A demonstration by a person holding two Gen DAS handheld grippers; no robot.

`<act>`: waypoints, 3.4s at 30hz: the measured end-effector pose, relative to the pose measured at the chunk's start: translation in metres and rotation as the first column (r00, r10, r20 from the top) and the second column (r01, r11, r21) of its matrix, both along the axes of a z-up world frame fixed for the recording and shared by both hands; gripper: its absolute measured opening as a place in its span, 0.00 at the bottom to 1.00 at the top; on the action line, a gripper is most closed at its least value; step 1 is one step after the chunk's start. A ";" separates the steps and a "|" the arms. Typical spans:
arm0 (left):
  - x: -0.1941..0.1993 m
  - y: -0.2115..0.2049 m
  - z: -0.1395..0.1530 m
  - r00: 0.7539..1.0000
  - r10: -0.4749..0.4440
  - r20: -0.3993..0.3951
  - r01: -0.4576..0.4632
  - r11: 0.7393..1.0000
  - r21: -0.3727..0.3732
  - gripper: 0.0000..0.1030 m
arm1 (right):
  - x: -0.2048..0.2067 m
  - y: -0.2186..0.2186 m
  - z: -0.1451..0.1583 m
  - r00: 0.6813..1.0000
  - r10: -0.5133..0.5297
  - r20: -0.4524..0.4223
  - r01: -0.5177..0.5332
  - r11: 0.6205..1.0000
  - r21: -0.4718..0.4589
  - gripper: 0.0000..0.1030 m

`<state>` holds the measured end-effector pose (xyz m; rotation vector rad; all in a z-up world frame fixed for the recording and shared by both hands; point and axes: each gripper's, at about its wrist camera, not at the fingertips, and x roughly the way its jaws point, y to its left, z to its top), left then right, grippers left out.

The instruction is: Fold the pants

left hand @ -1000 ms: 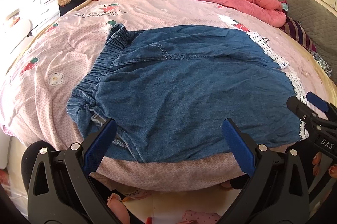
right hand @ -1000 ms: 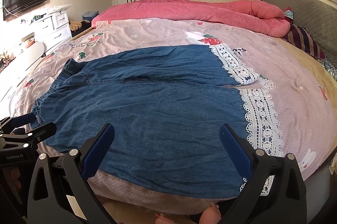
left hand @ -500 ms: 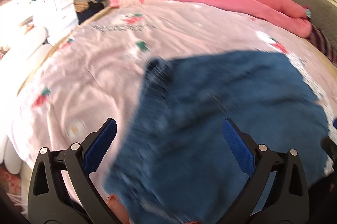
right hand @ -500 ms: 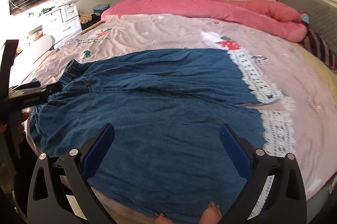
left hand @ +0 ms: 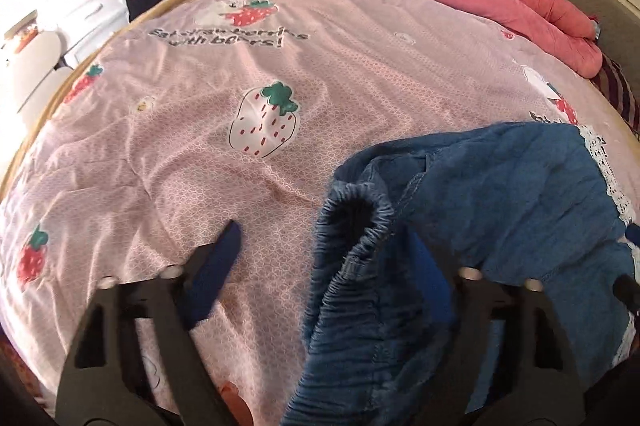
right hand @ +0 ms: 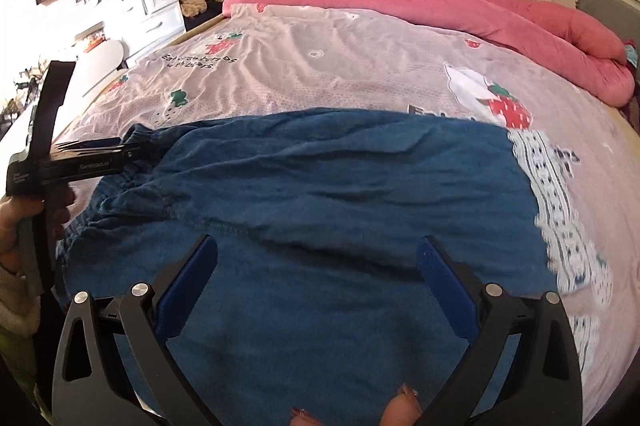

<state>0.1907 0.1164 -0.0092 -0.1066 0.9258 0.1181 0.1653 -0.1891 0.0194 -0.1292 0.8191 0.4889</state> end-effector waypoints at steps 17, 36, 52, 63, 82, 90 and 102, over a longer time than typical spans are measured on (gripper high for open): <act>0.008 0.039 -0.007 0.993 -0.107 0.059 0.118 0.964 -0.238 0.11 | 0.130 0.100 -0.015 0.939 0.339 -0.057 -0.343 0.909 -0.236 0.96; -0.002 0.052 0.001 0.984 -0.087 0.155 0.129 0.948 -0.290 0.11 | 0.122 0.136 -0.017 0.840 0.533 -0.103 -0.542 0.815 -0.203 0.08; -0.066 0.029 0.052 0.882 -0.251 0.399 0.353 0.912 -0.207 0.11 | 0.001 0.055 0.032 0.836 0.548 0.041 -0.549 0.835 0.031 0.08; -0.146 0.011 0.050 0.804 -0.407 0.434 0.492 0.865 -0.100 0.13 | -0.094 0.036 0.007 0.806 0.591 0.006 -0.589 0.803 0.088 0.08; -0.192 0.039 0.032 0.897 -0.330 0.294 0.387 0.908 -0.161 0.29 | -0.135 0.049 -0.041 0.779 0.617 -0.114 -0.607 0.787 0.111 0.11; -0.196 -0.009 0.039 0.844 -0.451 0.290 0.511 0.840 -0.181 0.59 | -0.128 0.041 -0.034 0.800 0.595 -0.083 -0.581 0.801 0.141 0.18; -0.152 -0.011 0.022 0.886 -0.399 0.237 0.454 0.852 -0.261 0.18 | -0.122 0.042 -0.026 0.823 0.567 -0.017 -0.565 0.822 0.074 0.38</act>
